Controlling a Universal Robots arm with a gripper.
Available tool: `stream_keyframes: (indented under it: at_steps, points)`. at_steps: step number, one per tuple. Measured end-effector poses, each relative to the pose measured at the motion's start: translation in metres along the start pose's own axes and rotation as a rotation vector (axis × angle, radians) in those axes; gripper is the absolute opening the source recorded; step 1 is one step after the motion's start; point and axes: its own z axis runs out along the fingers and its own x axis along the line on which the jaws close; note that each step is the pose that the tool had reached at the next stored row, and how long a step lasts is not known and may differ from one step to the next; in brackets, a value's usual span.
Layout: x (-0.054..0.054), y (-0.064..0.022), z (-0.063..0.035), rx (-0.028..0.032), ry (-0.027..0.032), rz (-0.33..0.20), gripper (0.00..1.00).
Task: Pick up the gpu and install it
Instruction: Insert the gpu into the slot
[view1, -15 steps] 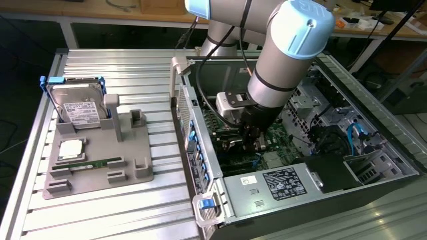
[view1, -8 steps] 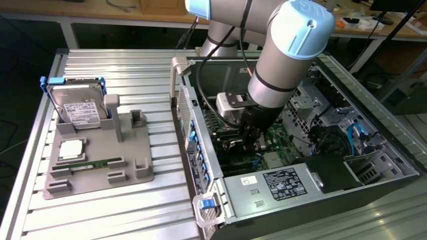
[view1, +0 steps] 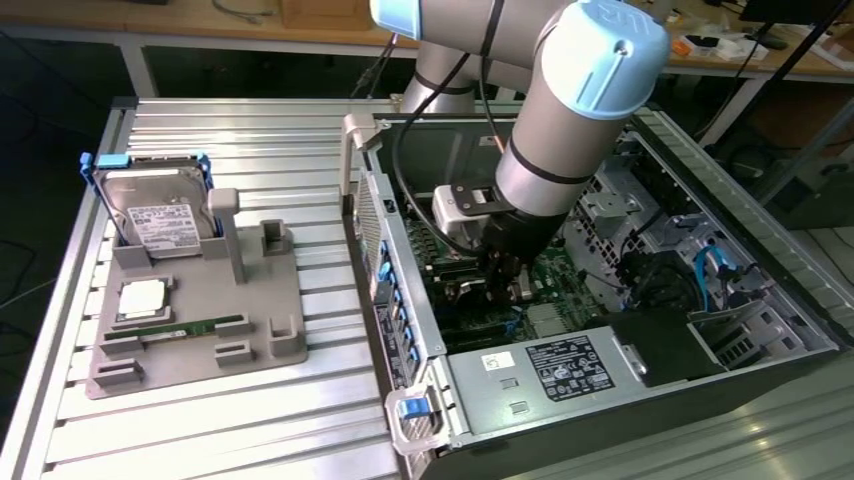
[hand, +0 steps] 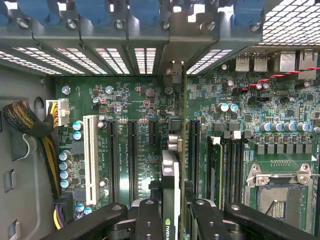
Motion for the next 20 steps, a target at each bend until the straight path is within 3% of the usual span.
stream_keyframes:
  at_steps: [2, 3, 4, 13, 20]
  points:
    - [0.0, 0.0, 0.0012, 0.0012, -0.0028, 0.0, 0.28]
    - [0.0, 0.0, 0.0007, 0.0007, -0.0013, 0.0, 0.28]
    - [0.0, 0.0, 0.0004, 0.0004, -0.0009, 0.0, 0.34]
    - [0.0, 0.0, -0.0004, -0.0001, 0.0002, 0.0, 0.34]
    - [-0.001, -0.0001, -0.0106, 0.003, 0.0008, 0.0, 0.34]
